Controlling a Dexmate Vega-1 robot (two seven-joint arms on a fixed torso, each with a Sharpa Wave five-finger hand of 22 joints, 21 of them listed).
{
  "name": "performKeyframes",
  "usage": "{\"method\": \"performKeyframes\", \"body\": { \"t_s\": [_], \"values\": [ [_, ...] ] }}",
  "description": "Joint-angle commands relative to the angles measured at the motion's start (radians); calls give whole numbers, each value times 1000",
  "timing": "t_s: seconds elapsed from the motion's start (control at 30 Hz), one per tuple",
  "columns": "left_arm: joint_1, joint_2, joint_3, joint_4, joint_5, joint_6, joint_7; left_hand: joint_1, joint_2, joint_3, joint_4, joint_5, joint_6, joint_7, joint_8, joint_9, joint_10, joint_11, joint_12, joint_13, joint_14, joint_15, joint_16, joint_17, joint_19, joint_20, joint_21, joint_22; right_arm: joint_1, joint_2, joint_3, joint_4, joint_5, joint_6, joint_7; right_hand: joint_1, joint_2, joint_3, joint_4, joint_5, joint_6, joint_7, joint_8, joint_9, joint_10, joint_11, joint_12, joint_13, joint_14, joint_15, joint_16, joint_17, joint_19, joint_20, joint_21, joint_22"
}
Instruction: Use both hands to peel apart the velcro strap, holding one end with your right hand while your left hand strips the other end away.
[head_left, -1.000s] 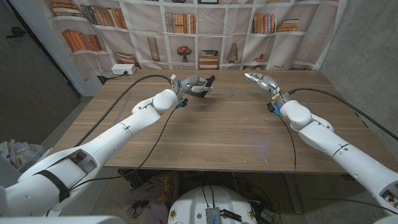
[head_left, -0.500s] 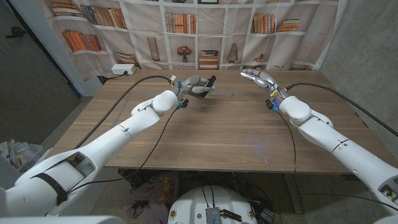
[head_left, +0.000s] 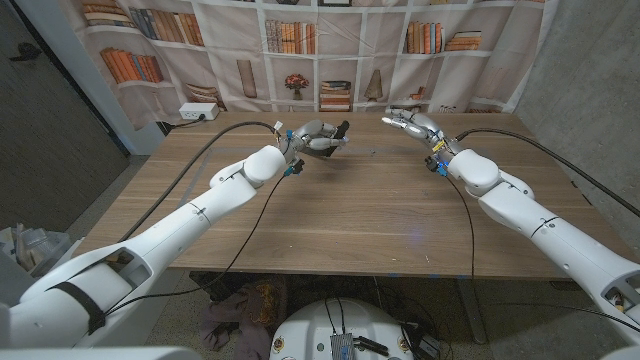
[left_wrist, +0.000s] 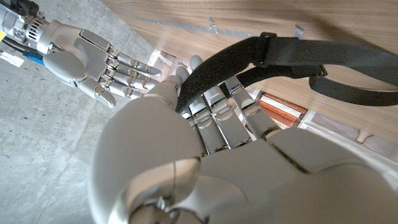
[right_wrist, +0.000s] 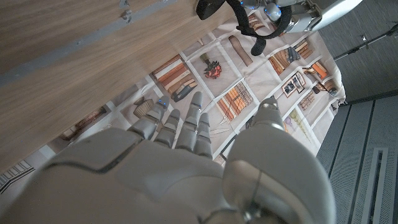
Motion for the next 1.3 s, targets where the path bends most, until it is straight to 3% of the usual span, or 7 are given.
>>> {"method": "performKeyframes", "body": {
  "t_s": [0.03, 0.1, 0.17, 0.37, 0.83, 0.93, 1.3],
  "values": [
    [-4, 3, 2, -2, 18, -38, -12, -3, 2, 1, 3, 10, 2, 10, -9, 3, -10, -2, -7, 7, -11, -52, 0, 3, 30, -133, 15, 6, 40, 18, -22, 34, 4, 4, 44, 21, -8, 7, 3, -4, 16, 4, 5, 7, 3, -3, -4, 4, 55, 17, 18, 3, 44, 31, 11, 3],
    [-2, 2, 1, -3, 19, -41, -12, -3, 1, 1, 3, 10, 0, 11, -11, 3, -11, -2, -7, 8, -12, -52, 0, 3, 30, -134, 16, 6, 45, 18, -28, 35, -4, 1, 47, 27, -8, 10, 7, -5, 21, 1, 8, 10, 6, 0, -5, 5, 76, -27, 18, 3, 73, 51, 19, 5],
    [-2, 2, 1, -5, 22, -44, -12, -3, 1, 1, 3, 10, 0, 11, -12, 3, -12, -2, -8, 8, -13, -52, 0, 3, 31, -135, 17, 6, 50, 19, -31, 37, -6, -1, 50, 25, -13, 9, 13, -6, 23, -14, 9, 13, 22, -3, 0, 7, 110, -64, 24, 4, 108, 44, 30, 8],
    [3, 3, 0, -11, 28, -54, -14, -2, 1, 1, 3, 11, -1, 15, -16, 3, -14, -2, -10, 10, -16, -52, 0, 3, 38, -136, 22, 7, 57, 19, -38, 33, -20, -5, 49, 15, -5, 12, 25, -5, 72, -12, 28, 17, 50, 5, 10, 11, 174, -64, 40, 13, 131, 4, 37, 13],
    [4, 8, 9, -25, 59, -55, -23, -1, -1, 0, 2, 12, -9, 13, -23, 7, -19, -2, -14, 12, -24, -53, 0, 3, 34, -137, 24, 9, 76, 13, -52, 17, -29, -14, 83, 2, 17, 19, 38, -4, 130, -41, 49, 20, 83, 1, 24, 18, 180, -55, 41, 29, 125, 5, 33, 17],
    [3, 9, 12, -27, 68, -58, -25, 0, 0, 0, 2, 12, -8, 12, -24, 8, -20, -2, -15, 13, -25, -53, 1, 3, 30, -138, 24, 9, 78, 11, -54, 11, -30, -19, 89, -2, 21, 21, 40, -5, 135, -80, 50, 21, 91, -6, 29, 21, 174, -54, 37, 34, 120, 7, 31, 19],
    [-3, 14, 17, -31, 86, -74, -42, 0, 1, -1, 3, 13, -10, 10, -26, 13, -23, -1, -18, 15, -27, -52, 2, 4, 15, -137, 22, 11, 97, -1, -69, -11, -44, -42, 124, -2, 15, 22, 37, -6, 142, -45, 50, 20, 82, -10, 28, 26, 150, -62, 25, 37, 102, 12, 24, 21]
  ]
}}
